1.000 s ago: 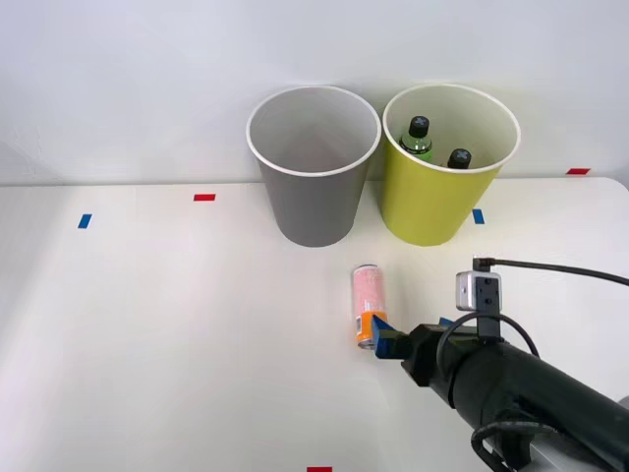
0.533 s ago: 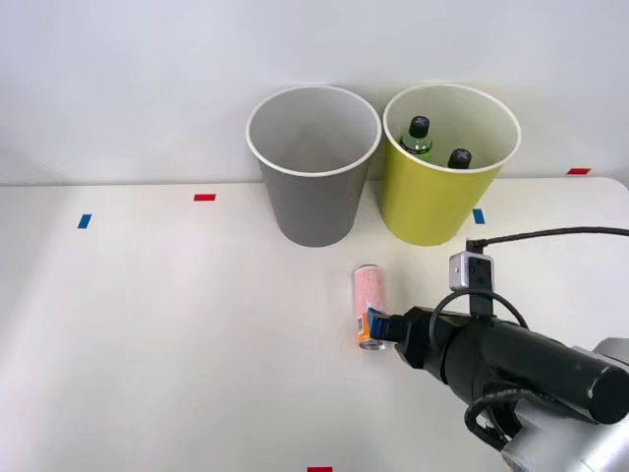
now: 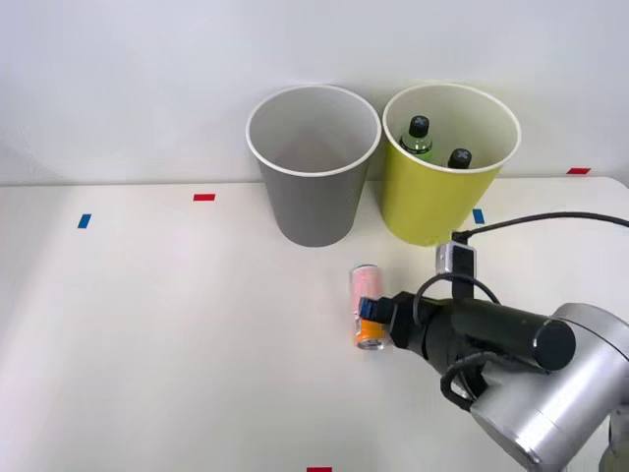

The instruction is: Put cans in the gray bin, plastic bottles in the light green bin

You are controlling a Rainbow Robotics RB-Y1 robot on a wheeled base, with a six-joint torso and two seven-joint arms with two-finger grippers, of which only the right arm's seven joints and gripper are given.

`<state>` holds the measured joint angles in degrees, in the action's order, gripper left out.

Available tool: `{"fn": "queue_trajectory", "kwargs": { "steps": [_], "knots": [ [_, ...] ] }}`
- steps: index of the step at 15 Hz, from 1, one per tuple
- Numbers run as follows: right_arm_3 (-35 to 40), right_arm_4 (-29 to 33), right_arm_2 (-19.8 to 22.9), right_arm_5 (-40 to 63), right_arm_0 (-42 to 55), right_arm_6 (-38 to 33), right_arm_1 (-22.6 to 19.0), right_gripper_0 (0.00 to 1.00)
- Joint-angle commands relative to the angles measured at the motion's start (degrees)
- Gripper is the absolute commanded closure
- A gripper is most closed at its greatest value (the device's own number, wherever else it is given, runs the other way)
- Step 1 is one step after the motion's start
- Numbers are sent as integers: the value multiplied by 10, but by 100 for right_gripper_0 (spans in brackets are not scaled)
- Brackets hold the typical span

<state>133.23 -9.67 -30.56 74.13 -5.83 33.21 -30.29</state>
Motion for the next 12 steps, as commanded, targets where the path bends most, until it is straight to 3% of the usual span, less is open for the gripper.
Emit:
{"fn": "queue_trajectory", "kwargs": {
  "steps": [1, 6, 9, 12],
  "knots": [
    [-39, 1, -11, -1, -37, 46, 3, 0],
    [-111, -14, -14, -1, -70, 54, 40, 0],
    [-124, -45, -14, 17, -93, 47, 51, 0],
    [-124, -37, -13, 60, -109, 38, 74, 0]
  ]
}}
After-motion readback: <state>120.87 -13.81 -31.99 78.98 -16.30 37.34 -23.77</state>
